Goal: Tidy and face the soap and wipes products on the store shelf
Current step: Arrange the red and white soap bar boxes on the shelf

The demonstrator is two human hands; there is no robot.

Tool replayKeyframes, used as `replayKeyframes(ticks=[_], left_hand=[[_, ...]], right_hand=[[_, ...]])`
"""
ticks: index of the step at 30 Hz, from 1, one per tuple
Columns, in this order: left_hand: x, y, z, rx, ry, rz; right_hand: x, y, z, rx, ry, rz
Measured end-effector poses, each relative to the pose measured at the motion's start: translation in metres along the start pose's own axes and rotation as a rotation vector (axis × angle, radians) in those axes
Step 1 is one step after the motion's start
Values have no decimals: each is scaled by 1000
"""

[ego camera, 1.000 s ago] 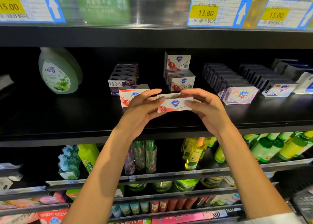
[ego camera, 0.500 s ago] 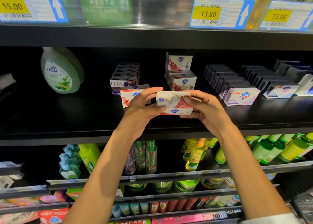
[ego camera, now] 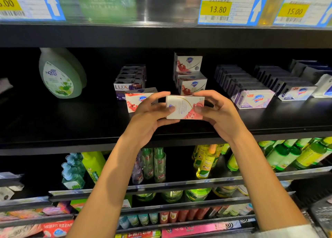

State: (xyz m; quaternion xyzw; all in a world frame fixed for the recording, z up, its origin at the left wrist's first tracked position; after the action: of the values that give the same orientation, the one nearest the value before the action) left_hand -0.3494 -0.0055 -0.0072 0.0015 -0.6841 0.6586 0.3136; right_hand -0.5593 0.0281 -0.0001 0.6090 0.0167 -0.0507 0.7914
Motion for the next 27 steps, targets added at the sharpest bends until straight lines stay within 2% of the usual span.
replayKeyframes(ticks=[5,11,17,27], left_hand=[[0,-1,-1,43,18,38],[1,-3,-2,73,52,57],[2,-2,-3,67,50,96],[3,1,0,19,20,-2]], right_hand=[[-1,0,1,25,-9,34],[6,2,1,160,-21,59],[3,1,0,98,-17,51],[-1,0,-1,-10,-1,62]])
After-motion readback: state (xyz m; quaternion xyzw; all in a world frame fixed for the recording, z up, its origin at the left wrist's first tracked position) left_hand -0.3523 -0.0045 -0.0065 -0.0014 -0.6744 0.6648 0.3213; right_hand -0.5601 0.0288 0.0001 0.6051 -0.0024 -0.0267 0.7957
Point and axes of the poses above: each hand's wrist, its own z-axis towards the middle knuckle, its own x-axis out of the palm, y = z × x, the point moved 6 cm from there along z, towards the middle knuckle, and after that the axes turned 8 degrees about -z, right-handed, at the moved point
